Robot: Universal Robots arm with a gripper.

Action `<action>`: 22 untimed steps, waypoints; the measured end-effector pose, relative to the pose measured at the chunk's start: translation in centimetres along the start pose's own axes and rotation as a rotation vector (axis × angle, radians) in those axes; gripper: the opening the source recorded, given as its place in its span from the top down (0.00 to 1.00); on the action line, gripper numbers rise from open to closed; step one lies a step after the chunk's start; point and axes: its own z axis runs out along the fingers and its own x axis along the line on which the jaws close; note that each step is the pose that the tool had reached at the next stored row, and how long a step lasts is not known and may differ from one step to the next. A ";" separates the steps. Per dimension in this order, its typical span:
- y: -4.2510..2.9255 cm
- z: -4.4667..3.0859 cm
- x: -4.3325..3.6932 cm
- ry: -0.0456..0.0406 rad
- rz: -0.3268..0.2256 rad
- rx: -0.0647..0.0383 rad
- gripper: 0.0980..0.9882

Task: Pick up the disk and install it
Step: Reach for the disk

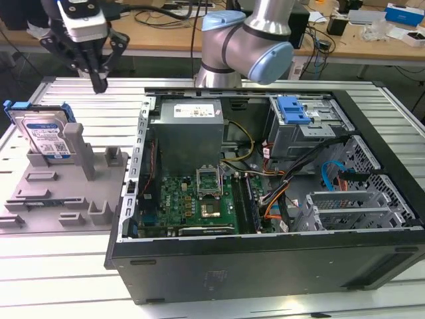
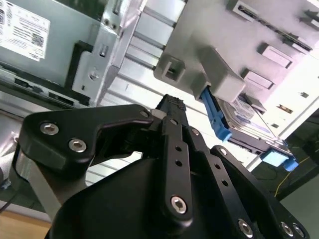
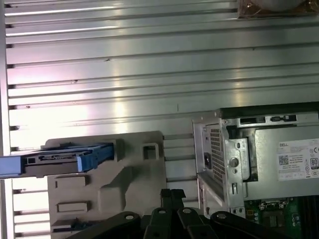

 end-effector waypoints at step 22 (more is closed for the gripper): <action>1.99 0.52 9.98 0.0105 0.001 0.001 0.99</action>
